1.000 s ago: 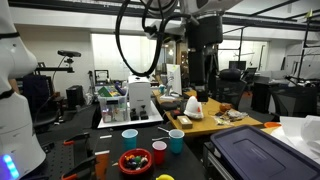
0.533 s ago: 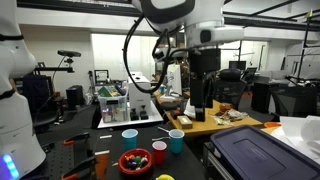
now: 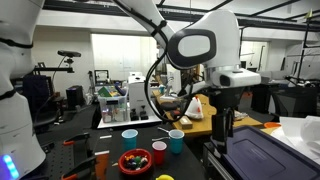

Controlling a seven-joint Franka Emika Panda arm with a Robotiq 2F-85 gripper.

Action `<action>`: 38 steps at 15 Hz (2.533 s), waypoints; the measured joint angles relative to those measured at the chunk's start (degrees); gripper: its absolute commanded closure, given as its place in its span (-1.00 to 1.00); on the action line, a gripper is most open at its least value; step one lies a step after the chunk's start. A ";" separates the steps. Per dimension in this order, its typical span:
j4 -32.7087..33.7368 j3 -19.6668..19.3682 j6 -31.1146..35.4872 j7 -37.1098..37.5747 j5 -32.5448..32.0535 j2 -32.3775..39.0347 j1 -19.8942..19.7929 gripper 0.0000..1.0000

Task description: Put the ball in the closest blue cup

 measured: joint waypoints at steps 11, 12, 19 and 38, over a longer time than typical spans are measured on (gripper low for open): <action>21.46 -4.13 -5.57 17.99 1.05 19.99 -1.71 -1.00; 23.20 -4.23 -6.66 19.50 1.08 20.81 -2.07 -1.00; 33.91 -5.57 -17.81 28.86 1.20 24.19 -6.81 -1.00; 38.10 -4.49 -23.82 33.65 3.29 30.75 -12.35 -1.00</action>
